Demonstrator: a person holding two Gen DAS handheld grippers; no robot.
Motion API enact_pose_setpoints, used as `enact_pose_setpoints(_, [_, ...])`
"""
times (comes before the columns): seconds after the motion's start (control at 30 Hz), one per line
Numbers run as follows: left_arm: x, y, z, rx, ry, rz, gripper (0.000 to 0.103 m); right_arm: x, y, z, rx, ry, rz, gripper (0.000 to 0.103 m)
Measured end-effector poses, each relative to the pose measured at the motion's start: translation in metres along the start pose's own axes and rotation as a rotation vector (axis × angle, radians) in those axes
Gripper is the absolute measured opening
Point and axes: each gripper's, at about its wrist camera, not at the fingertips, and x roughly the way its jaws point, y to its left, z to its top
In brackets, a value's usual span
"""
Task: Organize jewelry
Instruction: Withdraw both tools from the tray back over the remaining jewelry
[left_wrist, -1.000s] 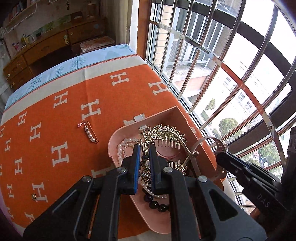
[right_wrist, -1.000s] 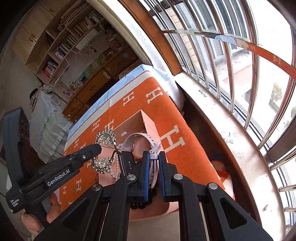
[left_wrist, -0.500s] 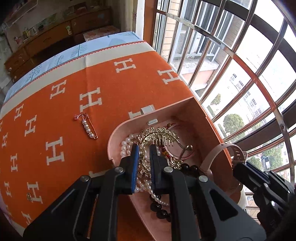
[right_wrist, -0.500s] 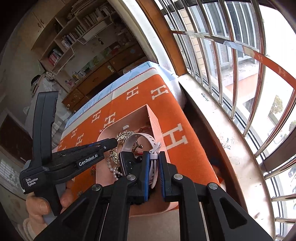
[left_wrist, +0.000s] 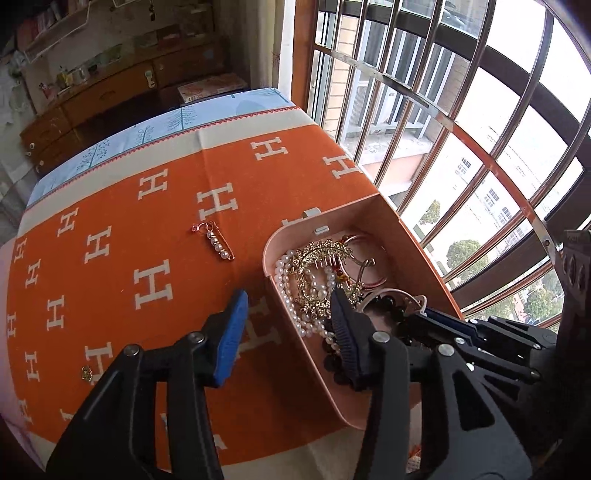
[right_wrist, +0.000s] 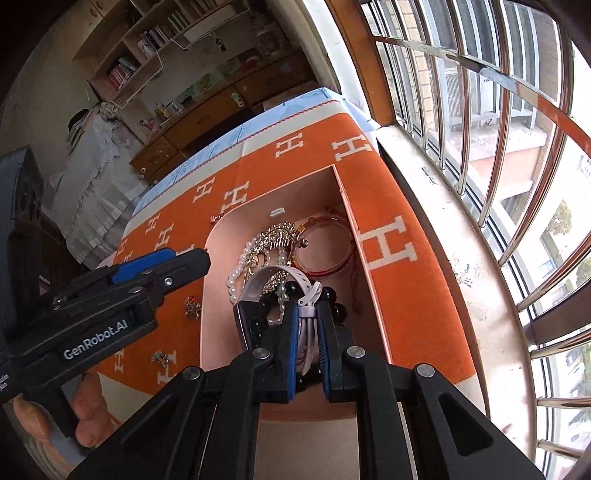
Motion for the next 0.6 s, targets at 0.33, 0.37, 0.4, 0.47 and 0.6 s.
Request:
enact_pose_setpoints(0.33, [-0.023, 0.022, -0.03, -0.03, -0.005, 0.01, 0.049, 0.003, 0.016, -0.006, -0.035, -0.034, -0.042, 0.038])
enact_pose_setpoints(0.37, [-0.024, 0.023, -0.031, -0.032, -0.008, 0.014, 0.049, 0.002, 0.018, -0.006, -0.039, -0.039, -0.044, 0.038])
enact_pose_setpoints(0.4, [-0.026, 0.024, -0.033, -0.033, -0.011, 0.016, 0.049, 0.002, 0.019, -0.006, -0.043, -0.041, -0.044, 0.038])
enact_pose_setpoints(0.47, [-0.03, 0.025, -0.037, -0.034, -0.02, 0.023, 0.049, 0.001, 0.021, -0.007, -0.049, -0.045, -0.045, 0.038])
enact_pose_setpoints(0.6, [-0.037, 0.029, -0.044, -0.037, -0.033, 0.035, 0.049, -0.003, 0.03, -0.011, -0.068, -0.065, -0.052, 0.038])
